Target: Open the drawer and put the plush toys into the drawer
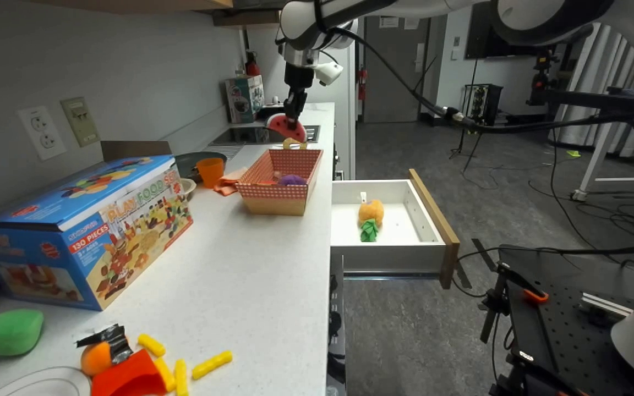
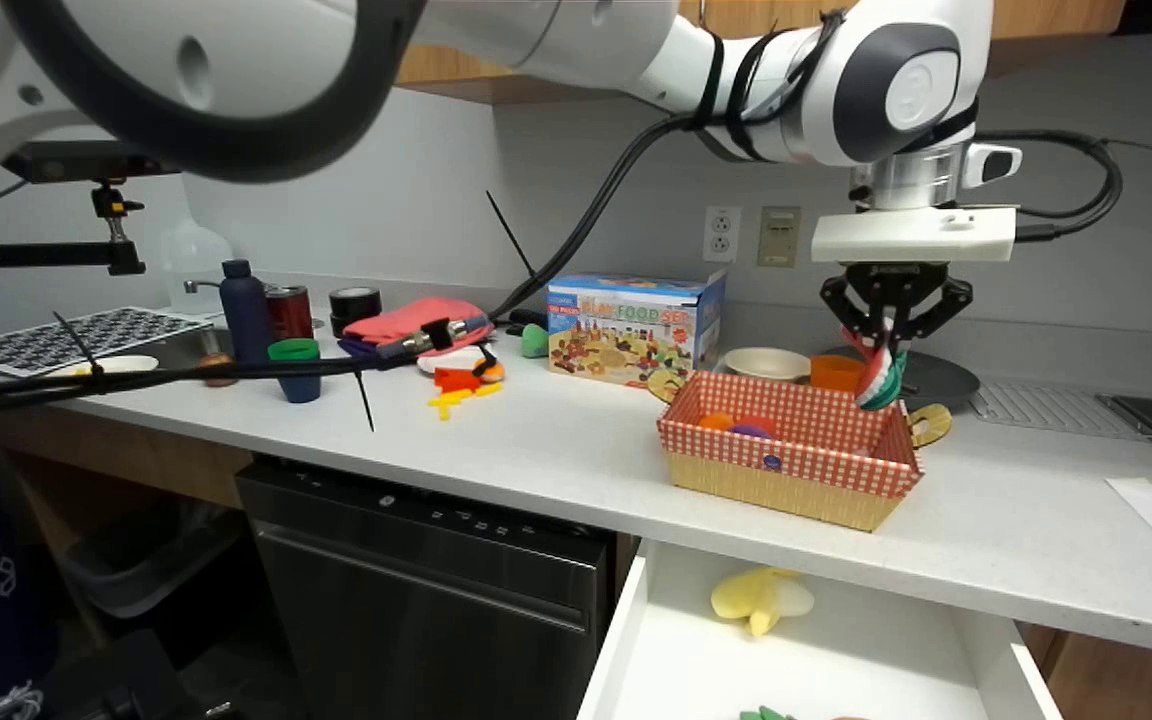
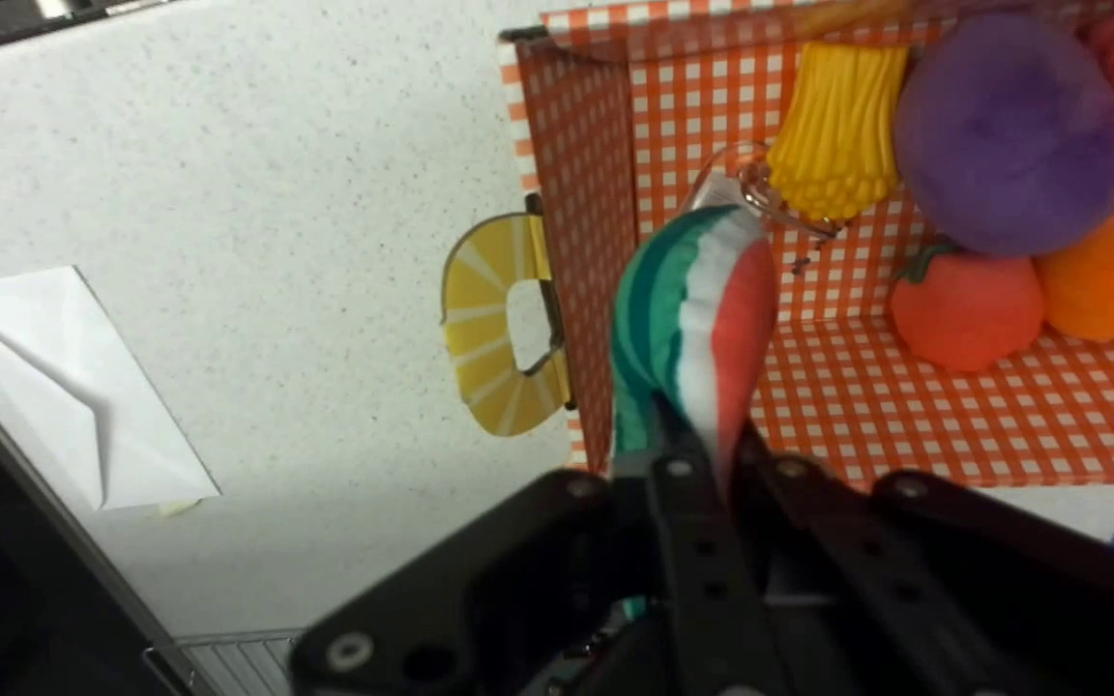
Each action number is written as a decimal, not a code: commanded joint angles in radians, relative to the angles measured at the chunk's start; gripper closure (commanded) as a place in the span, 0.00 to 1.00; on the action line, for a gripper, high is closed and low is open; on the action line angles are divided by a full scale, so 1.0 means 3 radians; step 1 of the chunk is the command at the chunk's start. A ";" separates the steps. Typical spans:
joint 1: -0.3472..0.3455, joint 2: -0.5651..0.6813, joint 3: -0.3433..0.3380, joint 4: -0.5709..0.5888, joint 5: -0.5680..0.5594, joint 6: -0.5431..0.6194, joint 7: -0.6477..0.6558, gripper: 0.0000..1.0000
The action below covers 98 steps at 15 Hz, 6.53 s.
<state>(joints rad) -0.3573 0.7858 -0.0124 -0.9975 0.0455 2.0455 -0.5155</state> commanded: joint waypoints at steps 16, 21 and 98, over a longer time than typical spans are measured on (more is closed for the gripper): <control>-0.0080 -0.1193 -0.0424 -0.2573 -0.0024 0.0070 0.0301 0.94; -0.0058 -0.1250 -0.0442 -0.2695 -0.0096 0.0051 0.0311 0.43; -0.0065 0.0045 -0.0054 -0.1728 -0.0511 0.0438 -0.0206 0.00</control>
<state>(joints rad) -0.3868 0.7524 -0.0357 -1.6067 -0.1453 2.1913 -0.5683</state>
